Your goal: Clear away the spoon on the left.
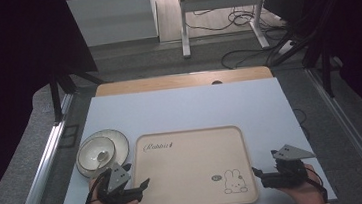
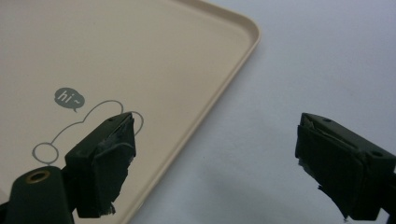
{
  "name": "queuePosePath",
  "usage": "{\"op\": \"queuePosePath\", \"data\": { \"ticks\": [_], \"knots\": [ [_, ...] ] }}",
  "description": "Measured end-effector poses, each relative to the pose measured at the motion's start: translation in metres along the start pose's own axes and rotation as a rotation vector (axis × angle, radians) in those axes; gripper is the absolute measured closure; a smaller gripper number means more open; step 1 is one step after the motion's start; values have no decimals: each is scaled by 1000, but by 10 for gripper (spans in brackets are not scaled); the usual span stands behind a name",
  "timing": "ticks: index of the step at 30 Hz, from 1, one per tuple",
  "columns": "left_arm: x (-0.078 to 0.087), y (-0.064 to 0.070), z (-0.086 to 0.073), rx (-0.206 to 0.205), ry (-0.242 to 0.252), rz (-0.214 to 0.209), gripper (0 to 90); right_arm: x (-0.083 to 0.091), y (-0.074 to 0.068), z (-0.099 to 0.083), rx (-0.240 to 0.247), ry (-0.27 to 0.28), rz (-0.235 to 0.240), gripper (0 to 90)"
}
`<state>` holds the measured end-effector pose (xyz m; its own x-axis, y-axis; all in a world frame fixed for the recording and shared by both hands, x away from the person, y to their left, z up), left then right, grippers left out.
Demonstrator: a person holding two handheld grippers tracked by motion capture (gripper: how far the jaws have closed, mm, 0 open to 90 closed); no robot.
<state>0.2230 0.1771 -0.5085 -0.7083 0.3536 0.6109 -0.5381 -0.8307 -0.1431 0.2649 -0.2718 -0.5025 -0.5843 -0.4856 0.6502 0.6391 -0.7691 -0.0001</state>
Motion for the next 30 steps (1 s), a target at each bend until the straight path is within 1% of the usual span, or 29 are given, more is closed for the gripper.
{"op": "queuePosePath", "data": {
  "ticks": [3,6,7,10,11,13,15,17,19,25,30],
  "knots": [
    [0,-2,0,0,3,5,248,0,1,0,0,-1,-6,128],
    [3,-3,1,8,19,12,248,1,2,0,-1,1,-9,130],
    [4,-3,2,18,25,8,247,1,2,0,-1,2,-10,131],
    [10,-3,6,74,62,-33,247,3,1,0,-1,2,-12,133],
    [12,-3,7,79,65,-32,248,3,1,0,1,4,-12,133],
    [14,-4,9,78,63,-24,248,3,0,1,2,5,-14,134],
    [16,-4,9,75,61,-25,249,2,-1,2,9,12,-19,142],
    [18,-5,10,63,56,-18,250,3,-2,4,25,26,-28,149],
    [20,-7,10,50,52,-5,251,2,-3,6,32,35,-30,152],
    [26,-9,14,24,59,28,251,3,-3,5,30,31,-24,152],
    [32,-11,14,14,70,53,252,-1,-1,6,32,23,-23,152]
  ]
}}
Point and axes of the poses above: each handheld gripper's, and its own axes: x roughly backward along the jaws, z roughly out of its top, y roughly to its right, the point moved 3 cm from there along -x, roughly forward along the jaws, and after that the axes turned 5 degrees about z, right-handed, at the moved point
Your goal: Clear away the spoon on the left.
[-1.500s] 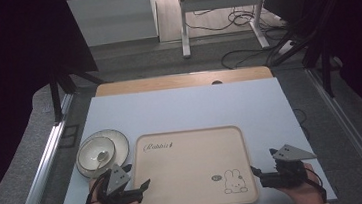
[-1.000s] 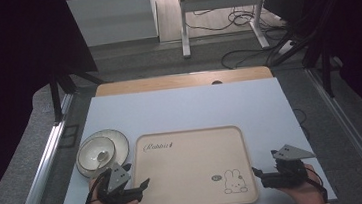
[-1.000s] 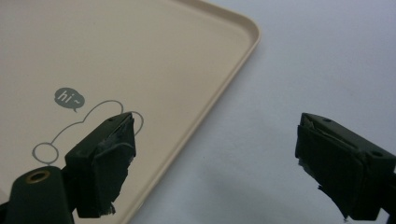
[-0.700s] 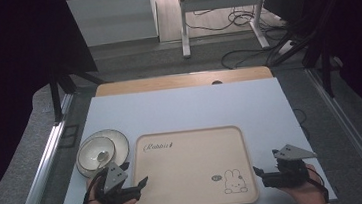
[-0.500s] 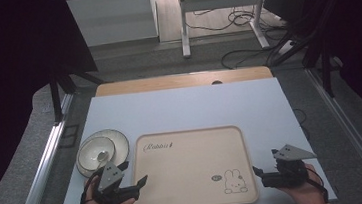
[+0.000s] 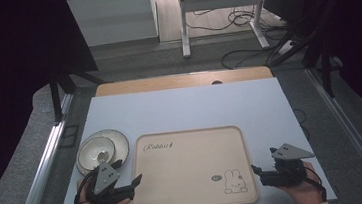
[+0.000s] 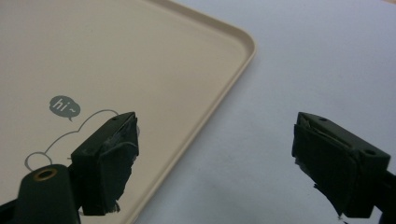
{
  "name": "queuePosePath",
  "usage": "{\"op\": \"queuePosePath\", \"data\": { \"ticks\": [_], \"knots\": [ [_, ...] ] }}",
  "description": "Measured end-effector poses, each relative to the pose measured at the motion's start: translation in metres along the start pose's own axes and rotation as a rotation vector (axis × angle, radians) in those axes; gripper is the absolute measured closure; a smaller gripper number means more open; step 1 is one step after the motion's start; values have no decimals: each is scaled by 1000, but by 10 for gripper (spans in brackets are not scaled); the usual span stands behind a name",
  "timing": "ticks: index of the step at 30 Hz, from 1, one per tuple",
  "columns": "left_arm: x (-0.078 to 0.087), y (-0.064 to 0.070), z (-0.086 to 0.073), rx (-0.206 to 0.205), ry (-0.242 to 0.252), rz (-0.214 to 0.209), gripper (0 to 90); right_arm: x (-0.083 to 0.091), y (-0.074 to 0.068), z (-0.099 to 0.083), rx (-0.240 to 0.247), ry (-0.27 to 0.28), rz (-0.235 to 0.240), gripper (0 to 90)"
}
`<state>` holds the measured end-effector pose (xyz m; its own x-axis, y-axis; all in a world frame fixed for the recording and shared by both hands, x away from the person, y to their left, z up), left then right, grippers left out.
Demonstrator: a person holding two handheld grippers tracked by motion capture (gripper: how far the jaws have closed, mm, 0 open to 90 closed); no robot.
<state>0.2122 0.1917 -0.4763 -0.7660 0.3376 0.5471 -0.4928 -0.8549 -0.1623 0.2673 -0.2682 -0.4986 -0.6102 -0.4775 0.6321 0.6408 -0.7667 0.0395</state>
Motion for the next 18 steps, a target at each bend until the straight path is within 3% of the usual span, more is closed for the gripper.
{"op": "queuePosePath", "data": {
  "ticks": [18],
  "knots": [
    [18,-18,3,11,26,61,271,-2,2,-3,-3,-19,4,156]
  ]
}}
Point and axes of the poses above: each handheld gripper's, and its own axes: x roughly backward along the jaws, z roughly out of its top, y roughly to its right, the point moved 3 cm from there along -x, roughly forward along the jaws, and after that the axes turned 5 degrees about z, right-handed, at the moved point
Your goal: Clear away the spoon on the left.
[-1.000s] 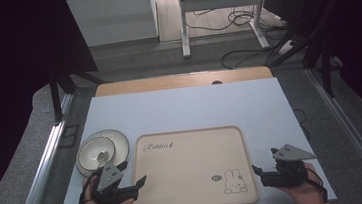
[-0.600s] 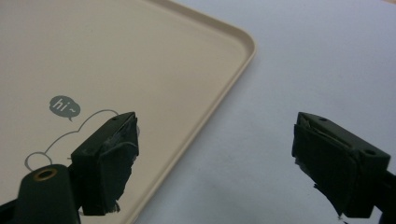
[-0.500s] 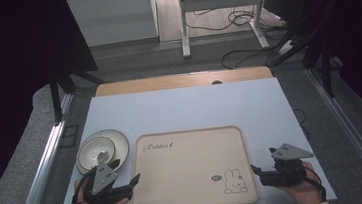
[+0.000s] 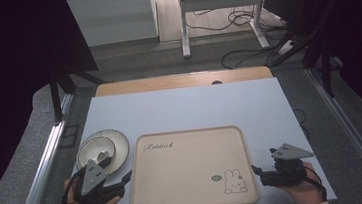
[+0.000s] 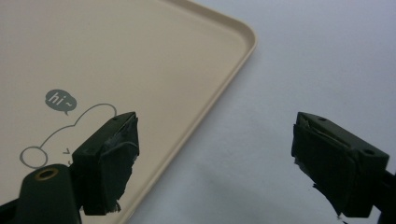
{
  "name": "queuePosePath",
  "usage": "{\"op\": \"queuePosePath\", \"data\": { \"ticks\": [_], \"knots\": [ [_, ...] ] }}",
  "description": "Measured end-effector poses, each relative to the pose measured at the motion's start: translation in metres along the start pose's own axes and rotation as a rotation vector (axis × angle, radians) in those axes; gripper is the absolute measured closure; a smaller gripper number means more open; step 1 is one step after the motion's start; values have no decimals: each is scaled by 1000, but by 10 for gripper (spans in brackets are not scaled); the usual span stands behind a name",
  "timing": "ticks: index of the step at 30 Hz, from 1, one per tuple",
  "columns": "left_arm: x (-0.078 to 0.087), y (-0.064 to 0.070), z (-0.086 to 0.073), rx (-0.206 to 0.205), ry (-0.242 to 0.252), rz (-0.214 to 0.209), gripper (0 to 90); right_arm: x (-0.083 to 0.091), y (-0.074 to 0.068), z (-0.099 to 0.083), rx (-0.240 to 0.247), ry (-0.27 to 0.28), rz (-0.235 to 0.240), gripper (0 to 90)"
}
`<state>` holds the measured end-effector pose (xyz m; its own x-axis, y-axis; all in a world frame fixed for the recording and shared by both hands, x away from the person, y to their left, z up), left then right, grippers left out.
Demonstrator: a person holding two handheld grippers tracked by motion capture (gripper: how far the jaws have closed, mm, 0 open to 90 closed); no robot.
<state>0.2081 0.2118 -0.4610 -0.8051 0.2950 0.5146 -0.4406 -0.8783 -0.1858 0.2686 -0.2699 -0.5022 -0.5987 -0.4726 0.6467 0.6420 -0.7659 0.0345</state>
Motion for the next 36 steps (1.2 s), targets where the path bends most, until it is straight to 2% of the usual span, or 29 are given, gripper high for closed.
{"op": "queuePosePath", "data": {
  "ticks": [14,16,22,25,28,33,36],
  "knots": [
    [8,-19,-8,22,-7,67,281,-1,0,-1,2,-8,-1,156],
    [9,-25,-12,23,-12,84,281,-1,1,-1,2,-10,0,157],
    [10,-37,-28,38,-24,103,281,-2,0,-2,2,-16,1,160],
    [11,-39,-37,40,-21,102,274,-2,0,-2,4,-18,1,160],
    [11,-41,-46,27,-40,115,273,-2,0,-2,4,-19,0,161],
    [11,-44,-51,24,-42,131,286,-2,0,-2,3,-22,-2,162],
    [12,-46,-52,16,-44,137,334,-2,0,-2,6,-22,-3,163]
  ]
}}
Point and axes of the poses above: each handheld gripper's, and its own axes: x roughly backward along the jaws, z roughly out of its top, y roughly to its right, the point moved 3 cm from there along -x, roughly forward along the jaws, and after that the axes turned 5 degrees about z, right-handed, at the moved point
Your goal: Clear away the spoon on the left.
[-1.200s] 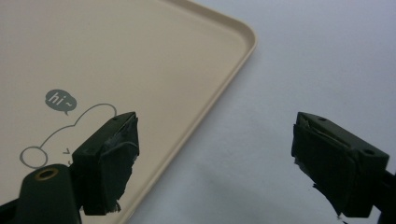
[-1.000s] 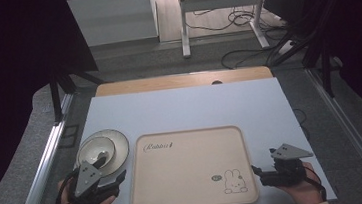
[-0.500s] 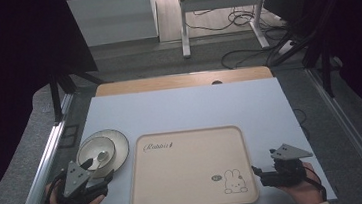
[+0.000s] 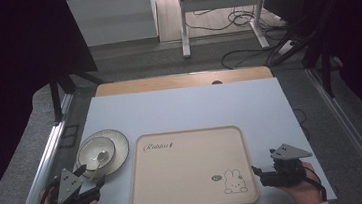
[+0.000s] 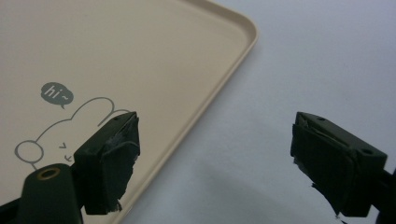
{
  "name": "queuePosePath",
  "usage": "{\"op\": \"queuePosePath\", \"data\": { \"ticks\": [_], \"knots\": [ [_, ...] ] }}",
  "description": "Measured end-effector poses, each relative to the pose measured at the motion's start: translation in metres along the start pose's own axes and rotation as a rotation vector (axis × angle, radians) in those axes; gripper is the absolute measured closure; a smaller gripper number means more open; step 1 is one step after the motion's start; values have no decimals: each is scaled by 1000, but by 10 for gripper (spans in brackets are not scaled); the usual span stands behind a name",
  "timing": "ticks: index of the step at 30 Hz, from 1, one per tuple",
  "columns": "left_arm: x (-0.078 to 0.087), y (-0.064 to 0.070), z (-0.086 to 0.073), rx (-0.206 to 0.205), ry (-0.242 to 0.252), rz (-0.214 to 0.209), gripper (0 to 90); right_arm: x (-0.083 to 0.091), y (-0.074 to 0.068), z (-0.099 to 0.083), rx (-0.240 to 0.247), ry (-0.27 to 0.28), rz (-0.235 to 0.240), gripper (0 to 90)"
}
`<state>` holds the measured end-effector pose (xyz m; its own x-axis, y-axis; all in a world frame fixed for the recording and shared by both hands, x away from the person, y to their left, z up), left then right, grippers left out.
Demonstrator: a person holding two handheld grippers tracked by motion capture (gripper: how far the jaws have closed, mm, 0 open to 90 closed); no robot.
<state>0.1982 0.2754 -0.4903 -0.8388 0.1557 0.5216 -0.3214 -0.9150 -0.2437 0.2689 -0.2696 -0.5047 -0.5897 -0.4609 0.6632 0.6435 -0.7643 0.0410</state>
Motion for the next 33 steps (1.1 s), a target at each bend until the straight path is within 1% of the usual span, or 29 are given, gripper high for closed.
{"op": "queuePosePath", "data": {
  "ticks": [2,6,9,10,11,12,15,19,22,26,28,30,33],
  "knots": [
    [0,0,-1,2,5,3,367,0,0,0,3,-2,0,165],
    [0,-1,-2,-6,5,-2,469,-1,0,-1,5,-8,-1,166],
    [-2,1,-2,-31,1,3,552,-1,1,-1,6,-10,-3,166],
    [-2,1,-2,-31,1,3,576,-1,1,-1,6,-10,-3,166],
    [-3,1,-1,-44,-8,14,597,-1,1,-1,1,-8,2,166],
    [-3,1,-1,-44,-8,14,622,-1,1,-1,1,-8,2,166],
    [-3,1,-4,-54,-19,17,654,-1,0,-1,4,-8,10,167],
    [-2,-2,-7,-53,-21,17,682,-2,0,-1,5,-11,9,168],
    [-1,-2,-10,-54,-25,14,736,-1,1,-2,3,-14,5,169],
    [-1,-2,-9,-64,-32,20,807,-2,1,-2,4,-19,2,170],
    [-2,-1,-9,-70,-34,21,819,-2,1,-2,7,-24,0,171],
    [-2,-2,-9,-79,-37,35,849,-2,0,-3,14,-26,-2,172],
    [-2,-3,-9,-72,-29,46,870,-3,0,-2,13,-25,-2,172]
  ]
}}
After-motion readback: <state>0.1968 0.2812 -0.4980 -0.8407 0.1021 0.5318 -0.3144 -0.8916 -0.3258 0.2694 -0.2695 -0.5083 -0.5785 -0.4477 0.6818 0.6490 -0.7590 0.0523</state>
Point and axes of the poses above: each handheld gripper's, and its own axes: x roughly backward along the jaws, z roughly out of its top, y roughly to its right, the point moved 3 cm from there along -x, roughly forward along the jaws, and after that the axes turned 5 degrees about z, right-handed, at the moved point
